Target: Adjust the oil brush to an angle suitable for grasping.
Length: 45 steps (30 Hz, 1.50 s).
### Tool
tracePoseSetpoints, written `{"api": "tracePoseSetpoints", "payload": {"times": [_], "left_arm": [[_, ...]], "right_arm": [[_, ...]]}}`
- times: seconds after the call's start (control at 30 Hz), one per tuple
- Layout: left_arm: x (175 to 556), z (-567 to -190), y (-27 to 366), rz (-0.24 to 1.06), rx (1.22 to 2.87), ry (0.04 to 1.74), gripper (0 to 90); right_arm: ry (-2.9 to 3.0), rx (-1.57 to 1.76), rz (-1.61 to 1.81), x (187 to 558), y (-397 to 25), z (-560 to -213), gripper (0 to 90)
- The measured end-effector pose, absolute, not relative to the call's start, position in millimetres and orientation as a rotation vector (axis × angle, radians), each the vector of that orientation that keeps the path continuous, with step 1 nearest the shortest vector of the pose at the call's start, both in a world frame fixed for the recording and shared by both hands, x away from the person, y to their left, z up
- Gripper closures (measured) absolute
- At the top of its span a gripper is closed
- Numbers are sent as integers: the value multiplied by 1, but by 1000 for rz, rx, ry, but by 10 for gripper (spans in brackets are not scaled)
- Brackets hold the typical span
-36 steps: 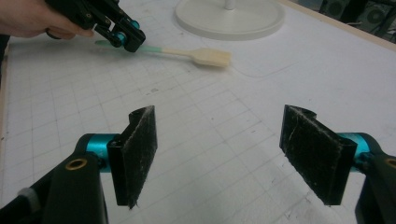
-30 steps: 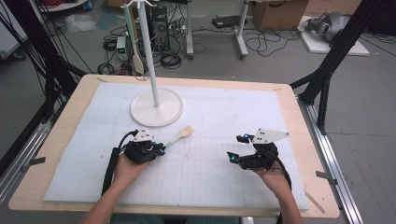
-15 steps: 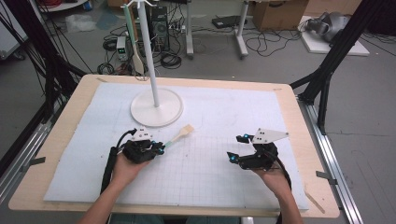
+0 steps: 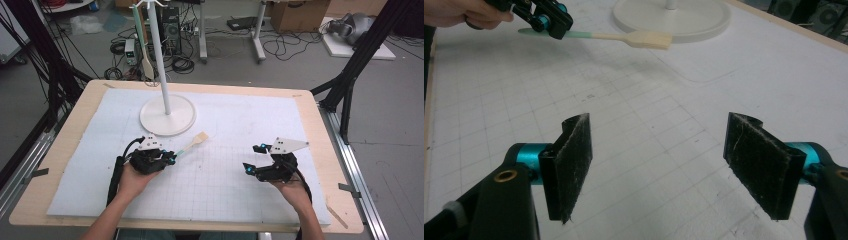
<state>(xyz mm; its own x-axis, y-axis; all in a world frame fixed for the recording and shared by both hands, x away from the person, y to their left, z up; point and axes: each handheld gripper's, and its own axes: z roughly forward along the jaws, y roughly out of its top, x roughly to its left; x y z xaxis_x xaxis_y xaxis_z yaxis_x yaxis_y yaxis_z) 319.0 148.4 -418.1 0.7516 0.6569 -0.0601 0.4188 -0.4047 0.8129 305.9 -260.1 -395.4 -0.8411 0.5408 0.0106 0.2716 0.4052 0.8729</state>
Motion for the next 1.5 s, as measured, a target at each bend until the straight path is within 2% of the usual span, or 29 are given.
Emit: {"api": "tracePoseSetpoints", "payload": {"times": [1.5], "left_arm": [[304,-377,168,290,2061,643,790]], "right_arm": [[2463,636,1455,308,-241,-387,267]]}}
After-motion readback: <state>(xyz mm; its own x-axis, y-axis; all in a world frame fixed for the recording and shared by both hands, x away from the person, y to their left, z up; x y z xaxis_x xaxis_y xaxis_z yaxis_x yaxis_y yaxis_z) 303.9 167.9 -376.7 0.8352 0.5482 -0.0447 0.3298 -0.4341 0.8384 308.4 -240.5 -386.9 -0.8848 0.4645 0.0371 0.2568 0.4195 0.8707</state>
